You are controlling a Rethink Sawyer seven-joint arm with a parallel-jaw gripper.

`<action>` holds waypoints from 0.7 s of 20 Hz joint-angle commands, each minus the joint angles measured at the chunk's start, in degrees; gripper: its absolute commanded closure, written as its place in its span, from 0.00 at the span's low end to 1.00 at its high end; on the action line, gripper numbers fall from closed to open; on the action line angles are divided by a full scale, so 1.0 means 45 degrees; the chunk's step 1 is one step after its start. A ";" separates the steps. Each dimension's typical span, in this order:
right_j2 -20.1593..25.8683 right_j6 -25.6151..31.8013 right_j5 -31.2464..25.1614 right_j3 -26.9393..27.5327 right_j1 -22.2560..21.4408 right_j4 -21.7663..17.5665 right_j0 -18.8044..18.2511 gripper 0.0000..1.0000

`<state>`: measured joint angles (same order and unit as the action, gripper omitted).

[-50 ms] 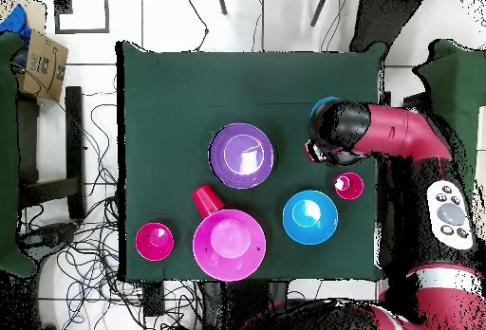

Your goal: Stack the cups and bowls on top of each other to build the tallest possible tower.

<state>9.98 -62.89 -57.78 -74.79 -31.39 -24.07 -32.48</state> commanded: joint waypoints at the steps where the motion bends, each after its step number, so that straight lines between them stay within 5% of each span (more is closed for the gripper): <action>1: -0.0180 -0.1445 -0.0474 -0.0710 0.0484 -0.0151 0.0532 0.00; 14: -0.1046 -0.3752 0.0699 -0.0547 0.1913 0.0450 0.1108 0.00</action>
<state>5.38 -65.56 -57.77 -74.79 -29.01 -23.36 -30.03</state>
